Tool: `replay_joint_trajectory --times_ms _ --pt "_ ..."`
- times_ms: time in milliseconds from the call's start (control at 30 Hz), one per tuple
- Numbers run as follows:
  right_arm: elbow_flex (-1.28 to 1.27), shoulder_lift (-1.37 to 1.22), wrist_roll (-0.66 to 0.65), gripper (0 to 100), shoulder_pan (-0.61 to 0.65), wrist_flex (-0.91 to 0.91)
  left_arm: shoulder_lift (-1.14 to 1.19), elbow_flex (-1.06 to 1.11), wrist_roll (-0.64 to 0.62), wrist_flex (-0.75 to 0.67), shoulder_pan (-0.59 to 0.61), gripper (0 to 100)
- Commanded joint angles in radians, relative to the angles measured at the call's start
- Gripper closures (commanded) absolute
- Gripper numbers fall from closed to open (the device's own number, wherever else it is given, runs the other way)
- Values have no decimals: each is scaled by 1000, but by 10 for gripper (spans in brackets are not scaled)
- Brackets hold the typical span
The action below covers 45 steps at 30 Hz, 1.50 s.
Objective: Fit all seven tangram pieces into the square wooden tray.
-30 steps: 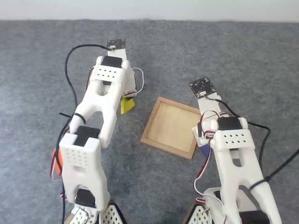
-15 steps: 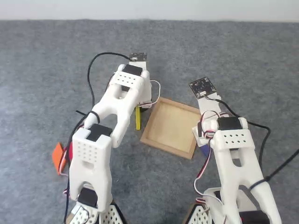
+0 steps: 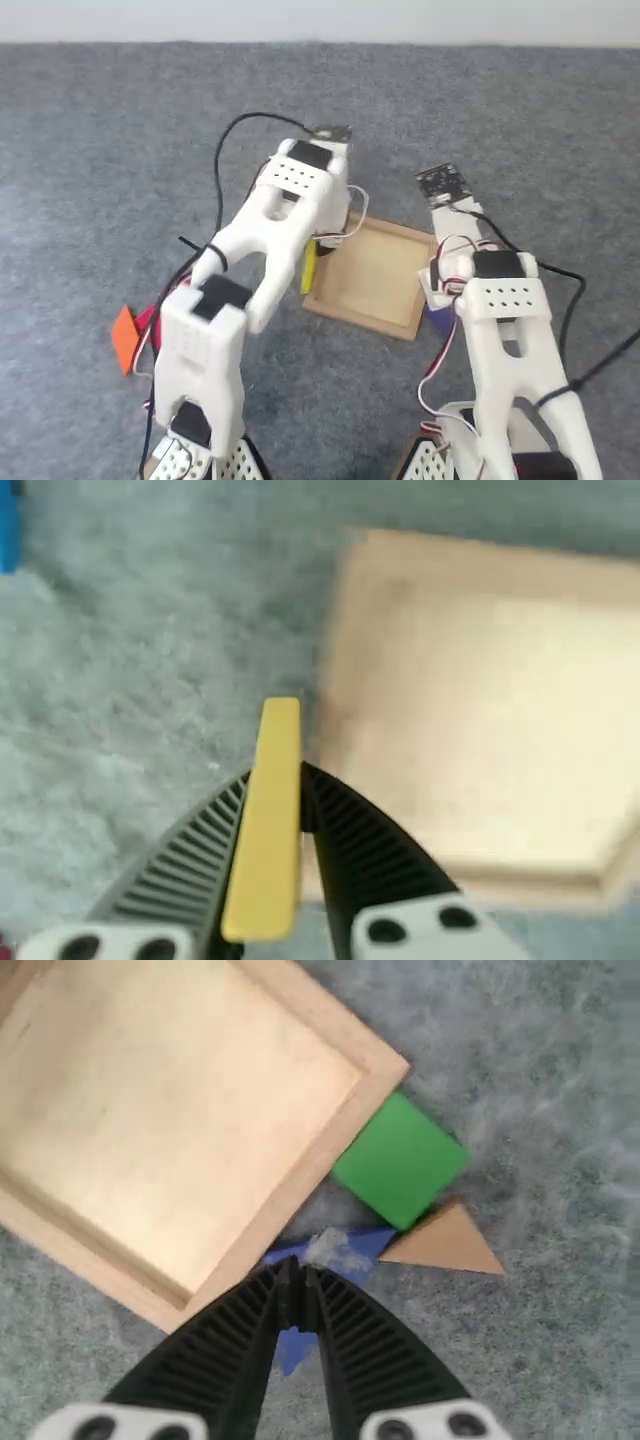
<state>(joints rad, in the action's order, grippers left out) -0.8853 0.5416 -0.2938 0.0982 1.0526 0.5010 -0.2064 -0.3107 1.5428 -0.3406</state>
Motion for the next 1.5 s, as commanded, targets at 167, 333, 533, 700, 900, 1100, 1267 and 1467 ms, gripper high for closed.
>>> replay_joint_trajectory --times_ms 167,333,533,700,900,1100,1267,1467 --pt "11 50 29 987 -137 -42 -186 108 195 -132 -129 991" --pt "11 50 40 987 -160 -51 -138 156 193 -196 -206 989" --pt "11 50 40 987 -156 -51 -78 154 192 -196 -189 957" --pt "11 50 40 987 -154 -51 -57 154 190 -175 -167 700" --pt "11 50 40 987 -154 -53 -120 128 167 -143 -103 614" --pt "6 50 40 987 -154 -67 -164 133 230 -147 -34 614" --pt "5 50 40 987 -154 -68 -163 134 252 -178 37 614" --pt "5 50 40 987 -153 -70 -175 193 290 -224 61 638"
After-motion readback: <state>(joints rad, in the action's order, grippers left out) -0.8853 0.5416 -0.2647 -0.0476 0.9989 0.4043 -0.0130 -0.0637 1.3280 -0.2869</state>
